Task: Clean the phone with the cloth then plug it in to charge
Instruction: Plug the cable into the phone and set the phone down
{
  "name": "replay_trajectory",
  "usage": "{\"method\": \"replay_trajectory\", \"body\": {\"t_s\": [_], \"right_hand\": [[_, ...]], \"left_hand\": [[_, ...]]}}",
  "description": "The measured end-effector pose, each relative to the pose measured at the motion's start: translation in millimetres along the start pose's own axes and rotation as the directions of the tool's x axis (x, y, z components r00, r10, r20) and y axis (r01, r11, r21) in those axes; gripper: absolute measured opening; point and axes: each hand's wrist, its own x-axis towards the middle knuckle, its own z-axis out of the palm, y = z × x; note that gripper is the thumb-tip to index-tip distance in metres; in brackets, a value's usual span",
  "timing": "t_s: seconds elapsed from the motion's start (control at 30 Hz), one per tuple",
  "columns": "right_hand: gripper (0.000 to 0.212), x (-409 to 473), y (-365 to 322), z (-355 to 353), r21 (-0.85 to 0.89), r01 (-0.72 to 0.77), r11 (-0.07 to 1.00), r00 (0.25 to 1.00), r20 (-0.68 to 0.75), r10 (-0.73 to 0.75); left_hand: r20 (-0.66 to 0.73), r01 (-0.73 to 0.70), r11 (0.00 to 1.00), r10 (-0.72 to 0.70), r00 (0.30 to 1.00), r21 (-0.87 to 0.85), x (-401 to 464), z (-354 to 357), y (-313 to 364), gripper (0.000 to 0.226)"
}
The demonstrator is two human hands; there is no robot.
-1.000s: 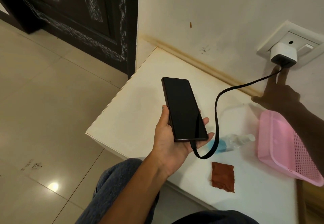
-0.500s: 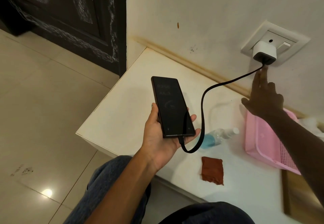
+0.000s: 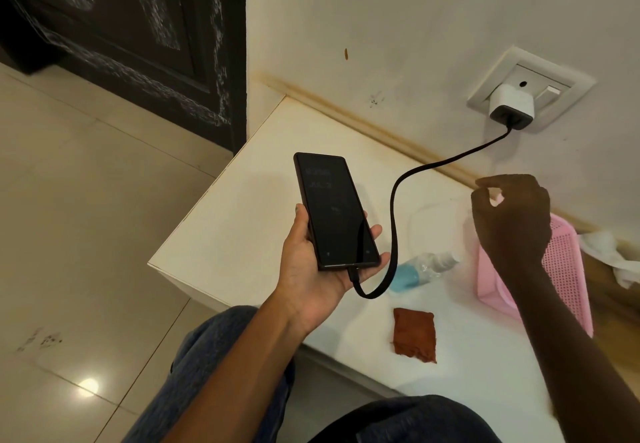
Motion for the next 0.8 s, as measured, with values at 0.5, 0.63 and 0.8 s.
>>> {"method": "replay_trajectory", "body": {"t_s": [0.5, 0.63, 0.8], "right_hand": [[0.033, -69, -95, -38, 0.403, -0.261, 0.877, 0.936, 0.328, 0.128], [0.052, -68, -93, -28, 0.369, -0.468, 0.803, 0.787, 0.587, 0.189], [0.062, -57, -98, -21, 0.43, -0.715, 0.551, 0.627, 0.743, 0.234]], "left_hand": [[0.024, -0.052, 0.999, 0.052, 0.998, 0.006, -5, 6, 0, 0.056], [0.013, -0.058, 0.998, 0.058, 0.998, 0.009, -5, 7, 1, 0.057], [-0.001, -0.05, 0.999, 0.05, 0.999, 0.003, -5, 9, 1, 0.056]]}}
